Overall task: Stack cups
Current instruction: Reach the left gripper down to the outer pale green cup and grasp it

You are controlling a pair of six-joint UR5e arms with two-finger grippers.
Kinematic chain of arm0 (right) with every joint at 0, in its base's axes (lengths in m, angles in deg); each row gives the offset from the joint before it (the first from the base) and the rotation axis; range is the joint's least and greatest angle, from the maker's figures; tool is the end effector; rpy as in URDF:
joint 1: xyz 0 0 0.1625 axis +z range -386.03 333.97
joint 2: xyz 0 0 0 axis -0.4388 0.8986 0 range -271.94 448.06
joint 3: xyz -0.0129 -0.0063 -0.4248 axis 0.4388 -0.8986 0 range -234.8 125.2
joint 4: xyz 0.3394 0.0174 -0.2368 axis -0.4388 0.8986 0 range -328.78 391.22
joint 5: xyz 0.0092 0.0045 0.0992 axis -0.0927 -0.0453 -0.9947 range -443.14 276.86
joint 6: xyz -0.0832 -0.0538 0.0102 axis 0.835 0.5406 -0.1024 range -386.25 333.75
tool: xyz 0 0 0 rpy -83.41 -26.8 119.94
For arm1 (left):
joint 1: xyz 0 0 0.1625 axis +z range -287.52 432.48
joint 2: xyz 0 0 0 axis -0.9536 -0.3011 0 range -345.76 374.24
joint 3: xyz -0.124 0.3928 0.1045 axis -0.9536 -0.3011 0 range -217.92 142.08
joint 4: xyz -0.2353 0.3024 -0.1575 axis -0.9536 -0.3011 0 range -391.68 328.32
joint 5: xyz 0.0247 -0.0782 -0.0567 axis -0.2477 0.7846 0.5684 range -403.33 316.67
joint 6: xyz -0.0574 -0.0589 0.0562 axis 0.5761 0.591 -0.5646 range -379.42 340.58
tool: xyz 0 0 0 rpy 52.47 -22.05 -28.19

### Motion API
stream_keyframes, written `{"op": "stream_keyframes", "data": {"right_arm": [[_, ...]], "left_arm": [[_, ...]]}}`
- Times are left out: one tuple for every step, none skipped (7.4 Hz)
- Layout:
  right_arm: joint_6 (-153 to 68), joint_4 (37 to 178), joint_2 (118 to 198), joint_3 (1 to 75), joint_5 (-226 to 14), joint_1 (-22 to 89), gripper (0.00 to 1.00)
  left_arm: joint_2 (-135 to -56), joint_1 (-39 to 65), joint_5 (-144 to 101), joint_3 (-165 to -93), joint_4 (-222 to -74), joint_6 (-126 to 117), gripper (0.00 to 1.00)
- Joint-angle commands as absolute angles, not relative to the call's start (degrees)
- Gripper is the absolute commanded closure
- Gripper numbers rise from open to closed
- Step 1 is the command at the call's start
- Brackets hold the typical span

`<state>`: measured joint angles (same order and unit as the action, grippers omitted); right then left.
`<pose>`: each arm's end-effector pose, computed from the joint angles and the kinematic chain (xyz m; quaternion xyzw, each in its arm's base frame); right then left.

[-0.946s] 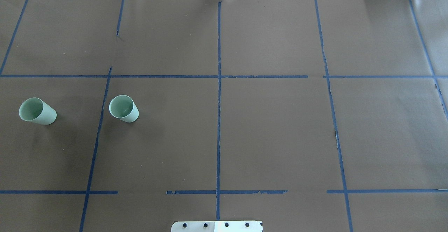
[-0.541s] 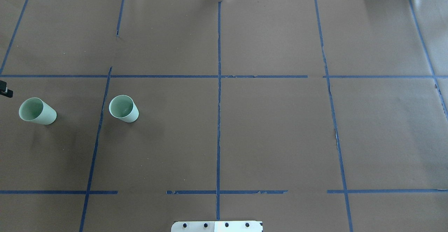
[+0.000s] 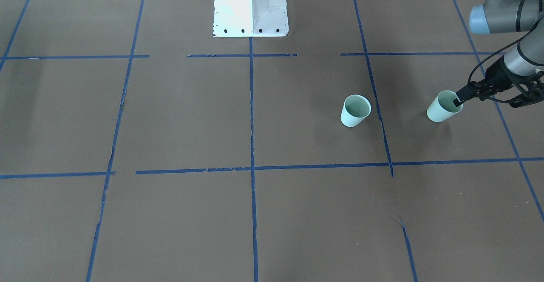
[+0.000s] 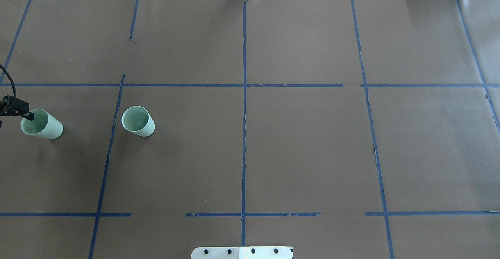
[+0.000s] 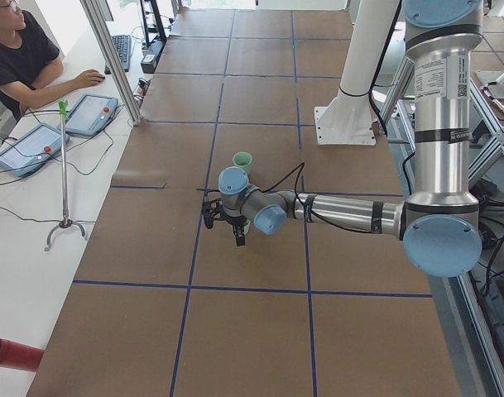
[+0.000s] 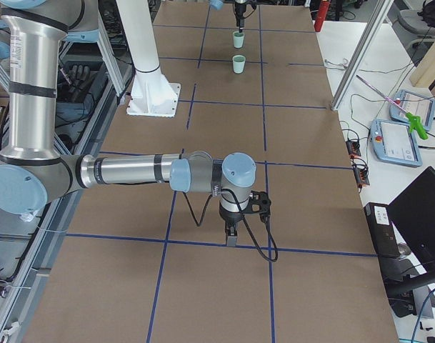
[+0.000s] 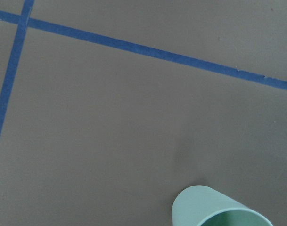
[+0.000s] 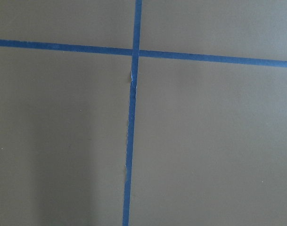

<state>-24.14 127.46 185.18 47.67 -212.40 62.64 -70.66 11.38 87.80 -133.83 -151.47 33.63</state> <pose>0.0601 -0.4378 0.6264 -0.0051 -0.3360 -0.0257 0.9415 0.1719 -0.4516 0.5940 -0.0357 0.4178 -0.0983 0.9025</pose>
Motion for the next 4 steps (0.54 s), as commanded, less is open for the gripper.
{"op": "stream_keyframes", "data": {"right_arm": [[-24.1,127.5,185.2,47.6,-212.3,62.7,0.00],[-24.1,127.5,185.2,47.6,-212.3,62.7,0.00],[-24.1,127.5,185.2,47.6,-212.4,62.7,0.00],[-24.1,127.5,185.2,47.7,-212.4,62.7,0.00]], "left_arm": [[-70.7,12.9,87.7,-133.5,-151.5,33.8,0.28],[-70.7,12.9,87.7,-133.5,-151.5,34.0,0.84],[-70.6,12.9,87.8,-133.7,-151.4,34.3,1.00],[-71.0,13.0,87.6,-133.5,-151.4,39.5,1.00]]}}
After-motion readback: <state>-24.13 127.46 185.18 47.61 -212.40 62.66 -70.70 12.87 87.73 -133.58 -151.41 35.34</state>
